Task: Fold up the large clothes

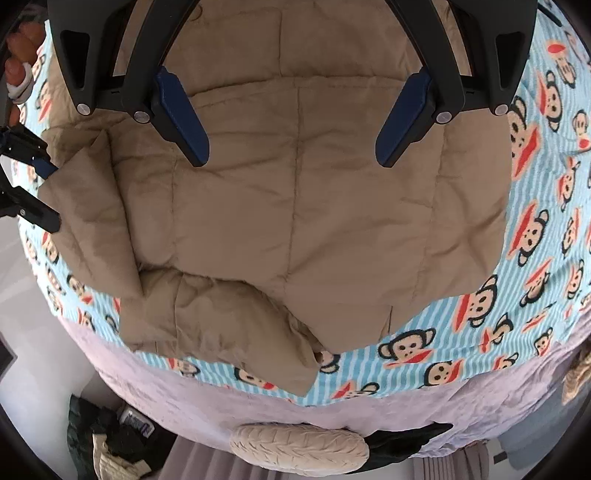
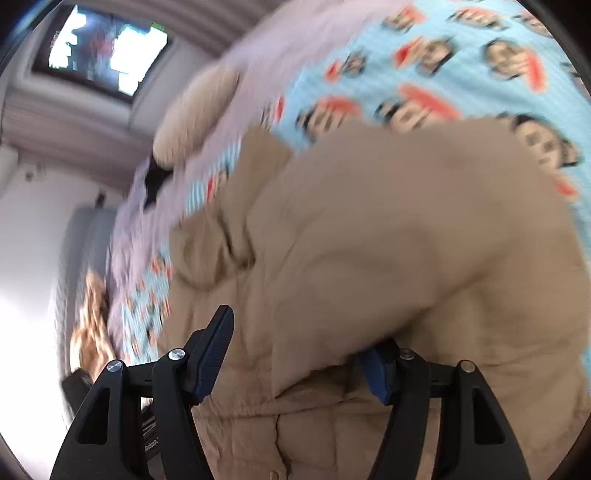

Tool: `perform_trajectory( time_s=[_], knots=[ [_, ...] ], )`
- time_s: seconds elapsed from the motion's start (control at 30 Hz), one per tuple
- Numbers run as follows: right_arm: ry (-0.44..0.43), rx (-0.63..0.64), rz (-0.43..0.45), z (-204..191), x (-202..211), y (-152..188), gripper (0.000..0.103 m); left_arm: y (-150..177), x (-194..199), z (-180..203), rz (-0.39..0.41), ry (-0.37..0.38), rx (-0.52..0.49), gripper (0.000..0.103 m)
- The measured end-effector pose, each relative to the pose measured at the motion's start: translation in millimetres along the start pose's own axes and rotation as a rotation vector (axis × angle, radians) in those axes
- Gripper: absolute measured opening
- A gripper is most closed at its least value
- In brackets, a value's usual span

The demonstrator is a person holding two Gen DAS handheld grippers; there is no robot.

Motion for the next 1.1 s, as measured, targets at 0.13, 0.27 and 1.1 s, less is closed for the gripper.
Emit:
perform_trajectory(
  time_s=[0.13, 0.27, 1.1],
  knots=[
    [0.010, -0.059, 0.035, 9, 8, -18, 0.013, -7, 8, -10, 0.027, 0.070, 0.013, 0.092],
    [0.033, 0.089, 0.034, -26, -4, -18, 0.010, -12, 21, -19, 0.062, 0.220, 0.051, 0.092],
    [-0.003, -0.198, -0.076, 112, 53, 29, 0.072, -32, -34, 10, -0.103, 0.483, 0.083, 0.043]
  ],
)
Point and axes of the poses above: each gripper's, at about its wrist camera, not at the fingertips, and x roughly against the way its jaws point, z to its right, y to its underside, the point moved 5 cm from there along -x, roughly the way its jaws point, and after that the axes turned 8 degrees about -z, right-handed, at the moved point
